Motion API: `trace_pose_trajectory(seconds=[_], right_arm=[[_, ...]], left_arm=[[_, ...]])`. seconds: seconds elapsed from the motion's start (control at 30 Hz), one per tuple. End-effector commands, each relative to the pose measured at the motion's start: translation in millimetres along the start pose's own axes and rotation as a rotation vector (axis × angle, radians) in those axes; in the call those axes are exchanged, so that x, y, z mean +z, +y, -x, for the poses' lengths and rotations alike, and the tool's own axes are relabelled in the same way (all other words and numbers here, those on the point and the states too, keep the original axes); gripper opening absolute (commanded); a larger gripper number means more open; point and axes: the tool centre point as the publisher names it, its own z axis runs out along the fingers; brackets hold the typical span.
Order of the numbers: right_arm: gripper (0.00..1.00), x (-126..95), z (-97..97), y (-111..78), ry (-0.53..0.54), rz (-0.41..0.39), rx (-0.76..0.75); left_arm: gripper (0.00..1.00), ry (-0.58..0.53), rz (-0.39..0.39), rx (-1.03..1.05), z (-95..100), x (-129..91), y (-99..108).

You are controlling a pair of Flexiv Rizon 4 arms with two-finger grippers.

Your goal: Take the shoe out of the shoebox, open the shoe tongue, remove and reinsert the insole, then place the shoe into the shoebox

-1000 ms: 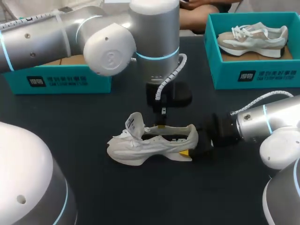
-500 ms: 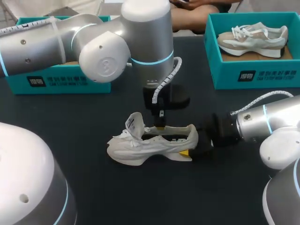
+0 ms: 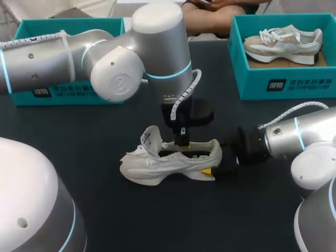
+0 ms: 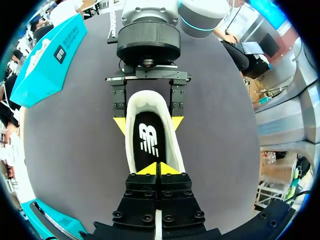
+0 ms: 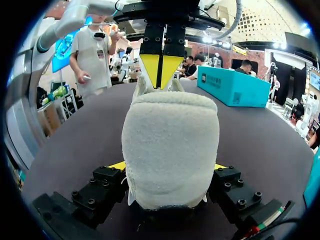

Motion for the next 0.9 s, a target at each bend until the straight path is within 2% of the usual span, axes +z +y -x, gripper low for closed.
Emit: trace_pose_trajectory(seconds=[0.03,0.2,0.6,0.9], right_arm=[[0.00,5.2,0.3,-3.3,-0.003,-0.006,0.001],[0.00,5.2,0.3,-3.3,-0.003,-0.006,0.001],[0.00,5.2,0.3,-3.3,-0.003,-0.006,0.001],[0.00,5.2,0.3,-3.3,-0.003,-0.006,0.001]], left_arm=[[0.00,0.022,-0.009,0.002,11.4,19.7,-5.6],[0.00,0.048,-0.009,0.009,10.9,34.1,-8.4],[0.00,0.070,-0.019,0.037,-11.5,54.1,-9.2],[0.00,0.022,-0.036,0.032,-18.6,44.4,-8.6]])
